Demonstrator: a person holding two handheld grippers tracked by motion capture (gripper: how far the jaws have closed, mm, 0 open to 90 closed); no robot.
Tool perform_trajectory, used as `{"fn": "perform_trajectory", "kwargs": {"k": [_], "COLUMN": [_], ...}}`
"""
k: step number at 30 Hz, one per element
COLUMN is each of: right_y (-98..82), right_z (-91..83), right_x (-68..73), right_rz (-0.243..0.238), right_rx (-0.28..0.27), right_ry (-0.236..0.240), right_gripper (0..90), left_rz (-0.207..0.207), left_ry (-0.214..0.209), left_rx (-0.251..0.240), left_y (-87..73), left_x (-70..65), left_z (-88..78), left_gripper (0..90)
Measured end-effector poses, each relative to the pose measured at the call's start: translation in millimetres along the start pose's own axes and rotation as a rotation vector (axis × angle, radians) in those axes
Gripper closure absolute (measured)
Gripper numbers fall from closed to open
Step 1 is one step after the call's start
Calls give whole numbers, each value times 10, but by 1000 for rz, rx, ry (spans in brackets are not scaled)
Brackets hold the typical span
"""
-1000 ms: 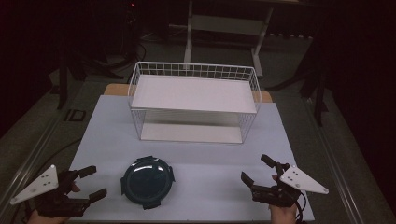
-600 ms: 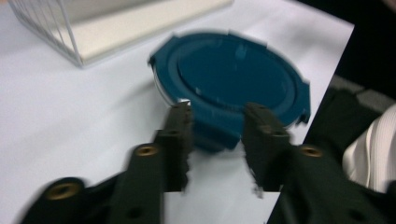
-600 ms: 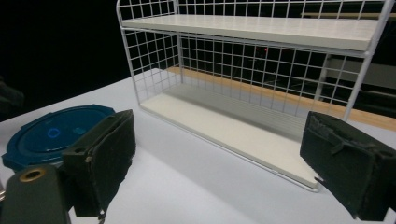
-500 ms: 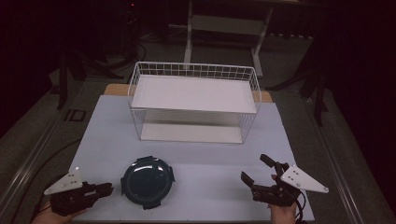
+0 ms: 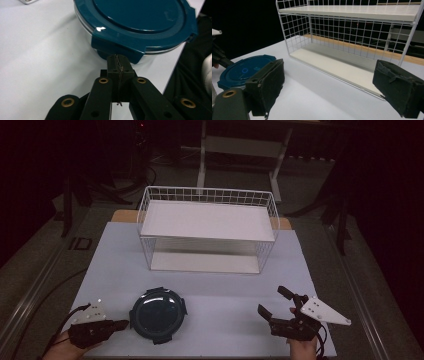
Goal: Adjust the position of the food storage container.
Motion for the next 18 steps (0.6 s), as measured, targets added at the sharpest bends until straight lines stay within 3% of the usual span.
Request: {"fn": "perform_trajectory", "kwargs": {"k": [3, 10, 18], "right_y": [2, -6, -15], "right_z": [-5, 18, 33], "right_x": [3, 6, 13], "right_rz": [-5, -2, 2], "right_rx": [1, 8, 13], "right_ry": [0, 8, 17], "right_gripper": [103, 103, 103], "left_rz": [-14, -20, 23], "left_ry": [-8, -13, -44], "left_rx": [-14, 2, 20], "left_y": [4, 54, 229], "left_x": [11, -6, -90], "left_z": [-1, 24, 183], "left_gripper": [899, 899, 899]}}
Point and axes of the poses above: each handheld gripper's, and its own axes: z roughly forward along the jaws, y roughly out of its top, x roughly to its left, the point moved 3 cm from there along z, roughly forward along the jaws, and after that the axes turned 10 degrees about y, right-handed, at the moved point
